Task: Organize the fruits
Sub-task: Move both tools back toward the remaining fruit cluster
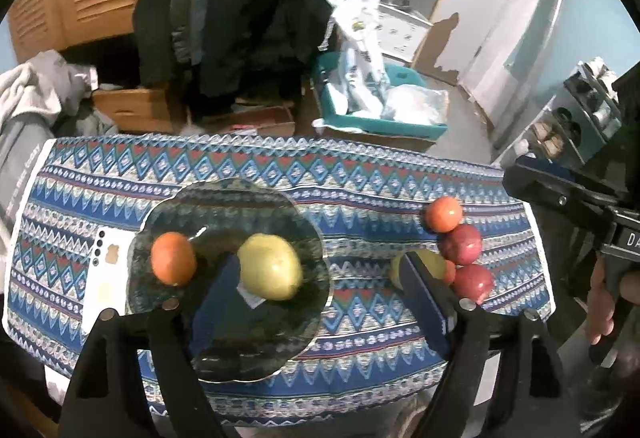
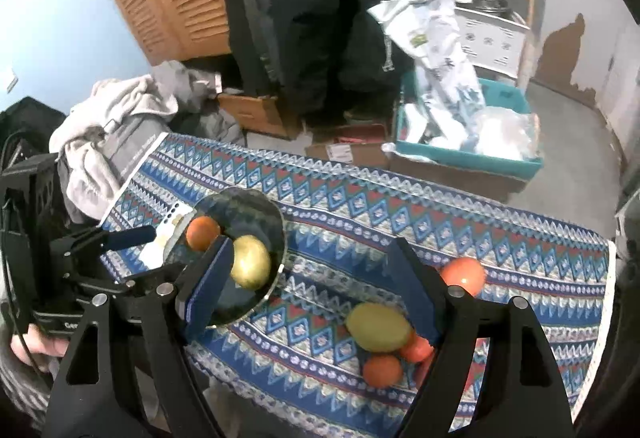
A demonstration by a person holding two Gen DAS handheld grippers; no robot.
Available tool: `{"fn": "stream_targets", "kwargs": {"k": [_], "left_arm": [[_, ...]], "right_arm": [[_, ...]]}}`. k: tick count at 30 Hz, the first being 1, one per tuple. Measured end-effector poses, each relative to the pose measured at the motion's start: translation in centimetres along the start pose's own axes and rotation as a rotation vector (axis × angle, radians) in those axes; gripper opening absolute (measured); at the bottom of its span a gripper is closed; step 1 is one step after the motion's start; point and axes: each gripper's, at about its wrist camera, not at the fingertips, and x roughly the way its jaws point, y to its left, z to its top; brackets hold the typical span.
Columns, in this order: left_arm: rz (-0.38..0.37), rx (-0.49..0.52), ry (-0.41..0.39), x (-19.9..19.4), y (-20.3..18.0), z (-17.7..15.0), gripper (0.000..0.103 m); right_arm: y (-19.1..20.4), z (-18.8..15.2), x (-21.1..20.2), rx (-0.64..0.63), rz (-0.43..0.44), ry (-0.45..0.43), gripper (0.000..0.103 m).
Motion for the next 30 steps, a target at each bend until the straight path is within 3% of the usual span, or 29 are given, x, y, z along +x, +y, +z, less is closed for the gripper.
{"fn": "stream_targets", "kwargs": {"k": [15, 30], "left_arm": [[-0.065, 0.101, 0.026, 0.8, -6.6, 0.7, 0.086], [-0.090, 0.196, 0.096, 4.0, -11.2, 0.2, 0.086]], "right_arm": [[-6.1, -2.7, -4.5, 0.084, -0.057, -0.040, 0.081], [-11.0, -5.3, -6.2, 0.164, -0.102, -0.045, 0.081]]}}
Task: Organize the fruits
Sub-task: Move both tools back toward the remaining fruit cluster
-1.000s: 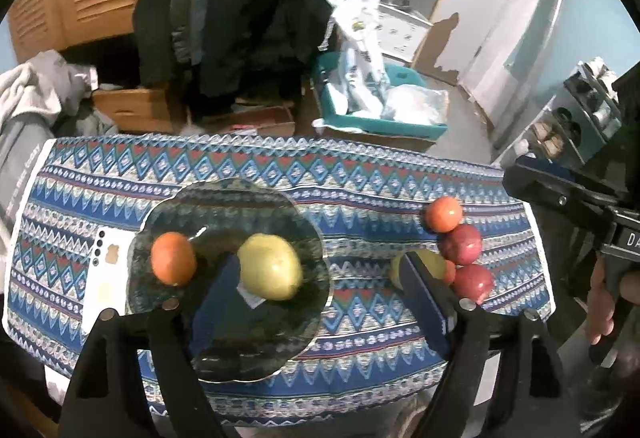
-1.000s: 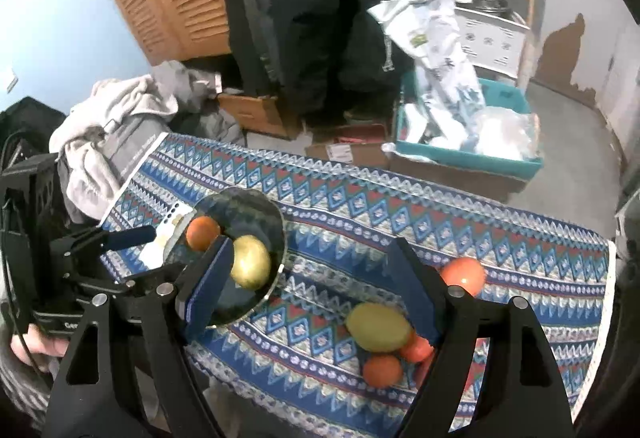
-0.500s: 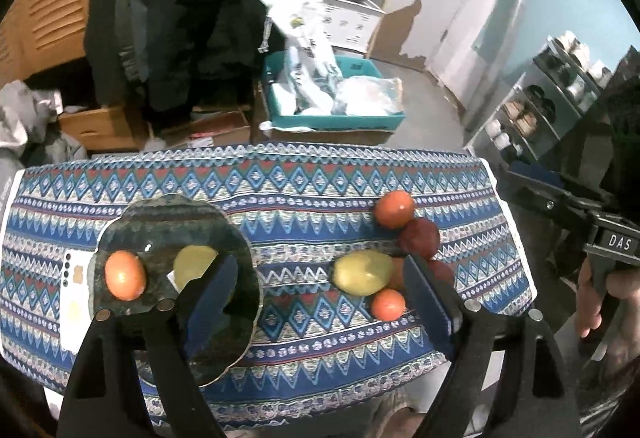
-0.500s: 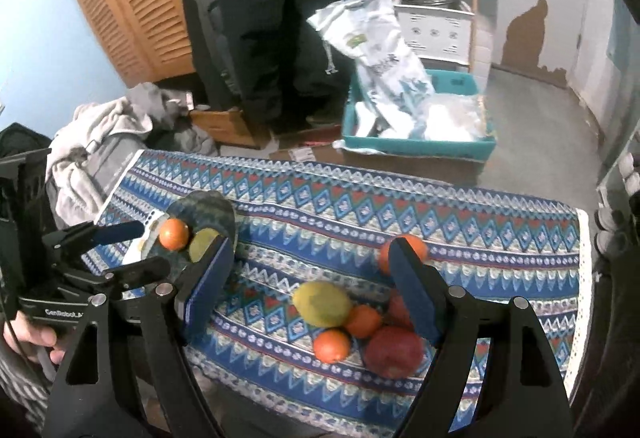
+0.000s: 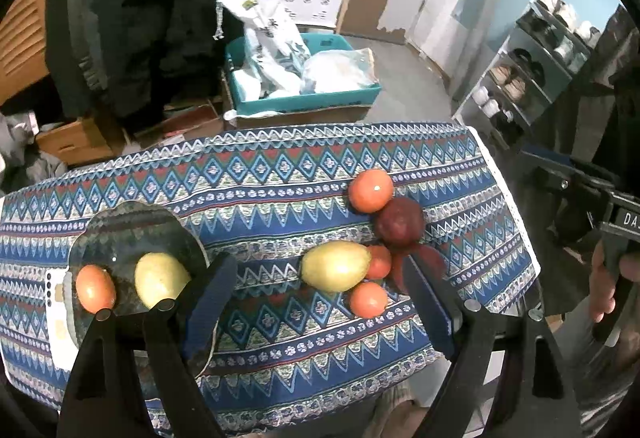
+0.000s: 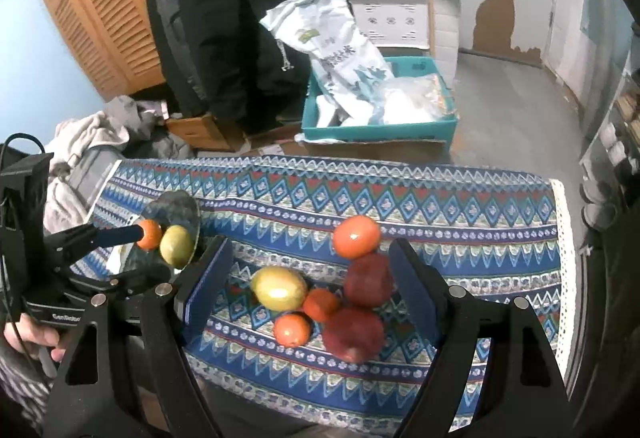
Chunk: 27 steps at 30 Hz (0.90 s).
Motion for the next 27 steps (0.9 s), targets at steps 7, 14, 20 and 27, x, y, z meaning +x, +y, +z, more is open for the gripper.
{"fn": "stream_targets", "kwargs": {"k": [7, 14, 20, 27], "left_arm": [[-0.011, 0.057, 0.054, 2.8, -1.5, -0.2, 0.086], [-0.006, 0.114, 0.113, 6.4, -2.4, -0.9, 0.086], [-0.018, 0.131, 0.163, 9.5, -2.7, -1.3, 0.086], [-0.013, 0.147, 0.217, 12.8, -2.7, -1.7, 0.086]], "right_arm": [[-1.5, -0.7, 0.8, 0.031, -0.013, 0.024, 0.081], [-3.3, -1.6, 3.2, 0.068, -0.036, 0.085, 0.081], [-4.6, -2.6, 5.4, 0.100, -0.052, 0.147, 0.081], [-5.3, -3.5, 7.0, 0.115, -0.059, 0.188, 0.081]]}}
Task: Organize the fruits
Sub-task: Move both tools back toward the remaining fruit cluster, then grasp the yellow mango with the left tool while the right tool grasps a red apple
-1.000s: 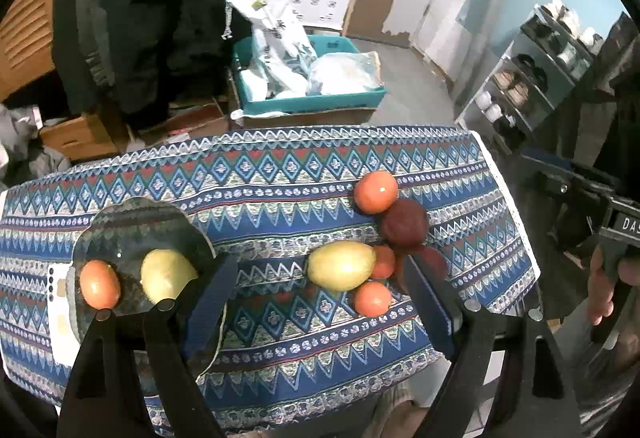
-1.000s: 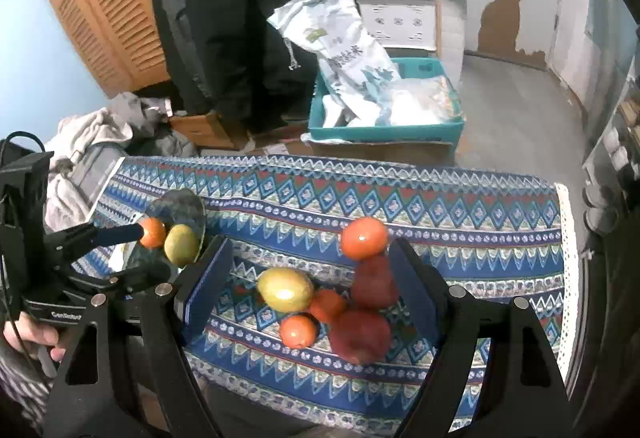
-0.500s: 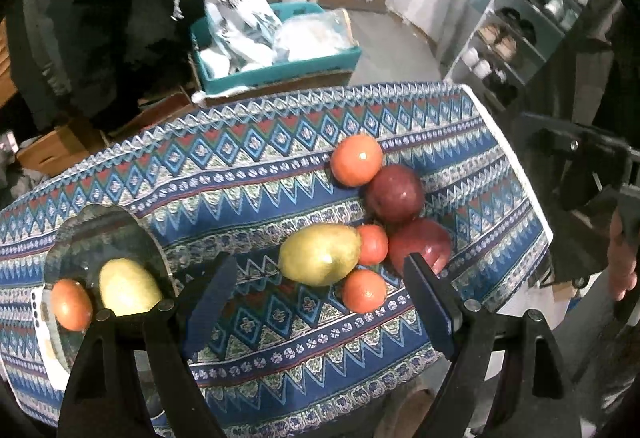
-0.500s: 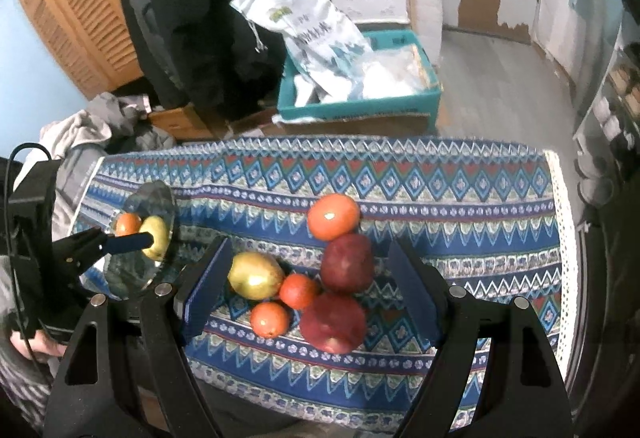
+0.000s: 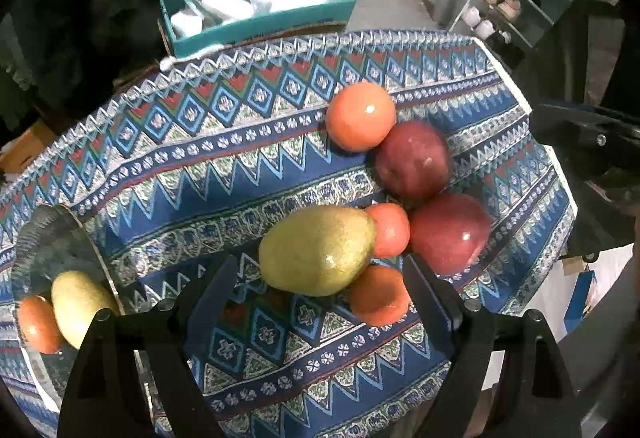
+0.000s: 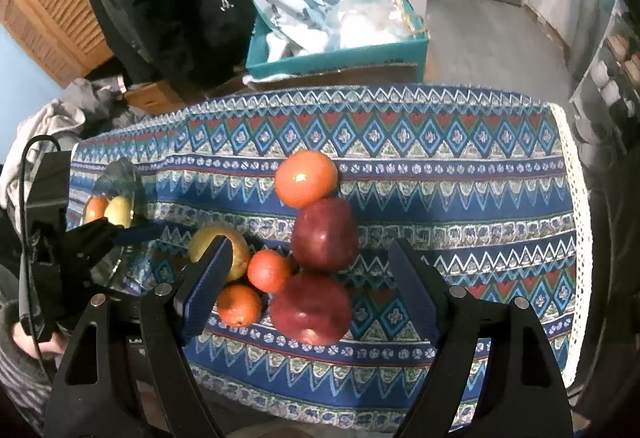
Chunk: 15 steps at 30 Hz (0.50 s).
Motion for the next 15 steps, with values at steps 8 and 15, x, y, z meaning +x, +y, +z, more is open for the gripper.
{"fn": "stream_targets", "kwargs": {"k": [8, 15], "left_arm": [[0.021, 0.048, 0.059, 3.0, -0.4, -0.1, 0.086], [0.015, 0.050, 0.085, 5.1, 0.4, 0.1, 0.088]], "right_arm": [[-1.2, -0.2, 2.0, 0.036, -0.010, 0.046, 0.081], [-1.7, -0.2, 2.5, 0.047, -0.008, 0.051, 0.081]]}}
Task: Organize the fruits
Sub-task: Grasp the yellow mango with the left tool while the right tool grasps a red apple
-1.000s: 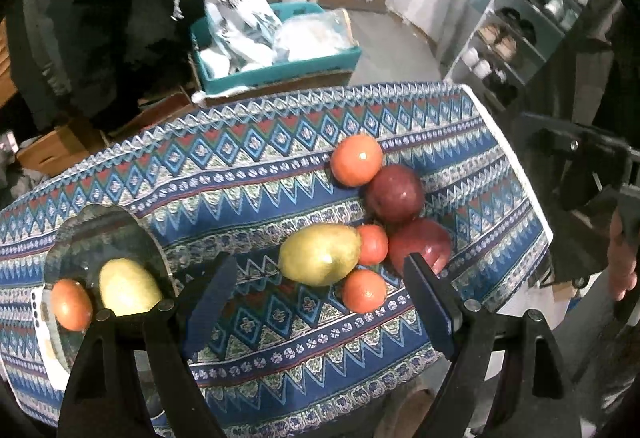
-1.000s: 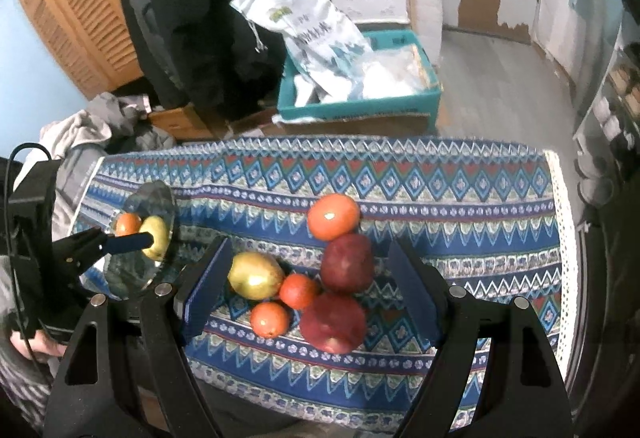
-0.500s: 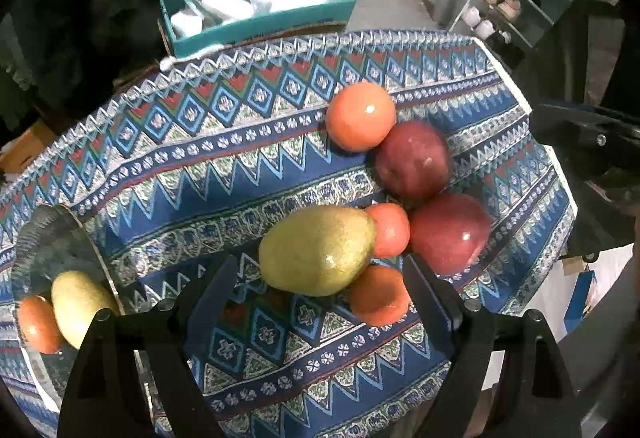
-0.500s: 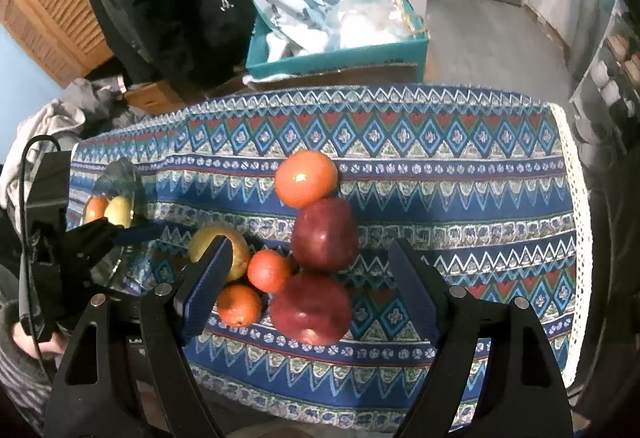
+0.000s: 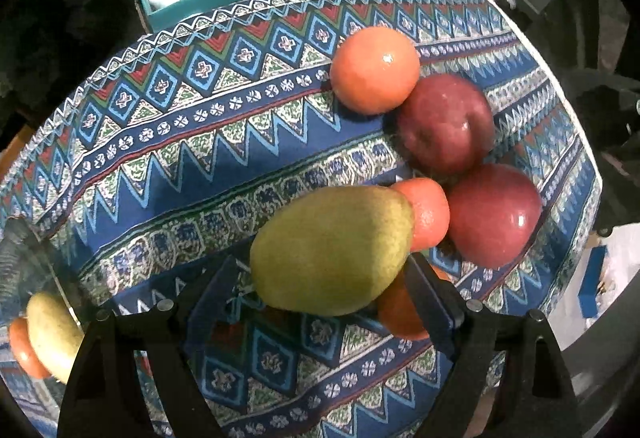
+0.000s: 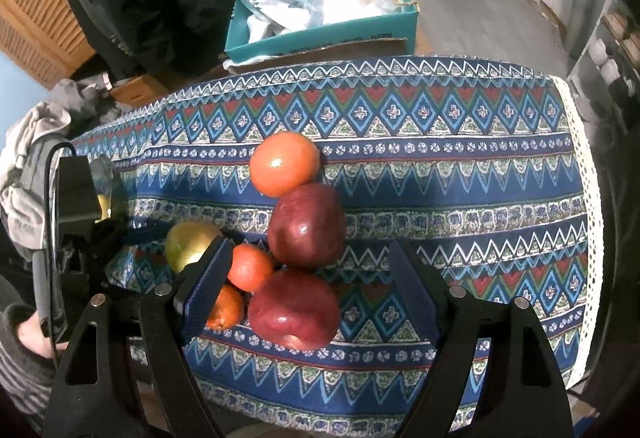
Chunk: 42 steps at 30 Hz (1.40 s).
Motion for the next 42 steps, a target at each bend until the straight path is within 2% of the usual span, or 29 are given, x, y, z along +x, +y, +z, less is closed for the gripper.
{"fn": "stream_targets", "kwargs": {"k": [12, 13, 14, 15, 22, 29, 36, 40, 42], "left_arm": [[-0.050, -0.020, 0.010, 2.0, 0.5, 1.1, 0.088], [-0.059, -0.016, 0.007, 2.0, 0.5, 1.2, 0.086], [-0.081, -0.015, 0.004, 1.9, 0.5, 1.3, 0.078], [-0.088, -0.016, 0.000, 1.8, 0.4, 1.5, 0.076], [-0.024, -0.008, -0.010, 1.4, 0.6, 1.6, 0.076], [-0.008, -0.056, -0.025, 0.6, 2.4, 1.3, 0.075], [-0.008, -0.105, -0.046, -0.2, 3.9, 1.6, 0.076], [-0.012, -0.120, -0.042, -0.1, 4.3, 1.4, 0.075], [-0.007, -0.121, -0.043, -0.1, 4.2, 1.4, 0.075]], "right_arm": [[-0.6, 0.1, 1.8, 0.014, 0.002, 0.034, 0.081], [-0.6, 0.1, 2.0, 0.013, 0.001, 0.037, 0.081], [-0.6, 0.1, 2.3, 0.012, 0.001, 0.040, 0.081], [-0.5, 0.1, 2.5, 0.011, 0.001, 0.042, 0.081], [0.1, 0.6, 5.0, -0.001, 0.004, 0.065, 0.081], [0.8, 1.2, 7.9, -0.025, 0.001, 0.099, 0.081], [1.0, 1.5, 11.8, -0.011, 0.012, 0.171, 0.081], [1.1, 1.4, 12.8, -0.017, -0.002, 0.182, 0.071], [1.1, 1.5, 12.9, -0.023, -0.004, 0.179, 0.070]]}}
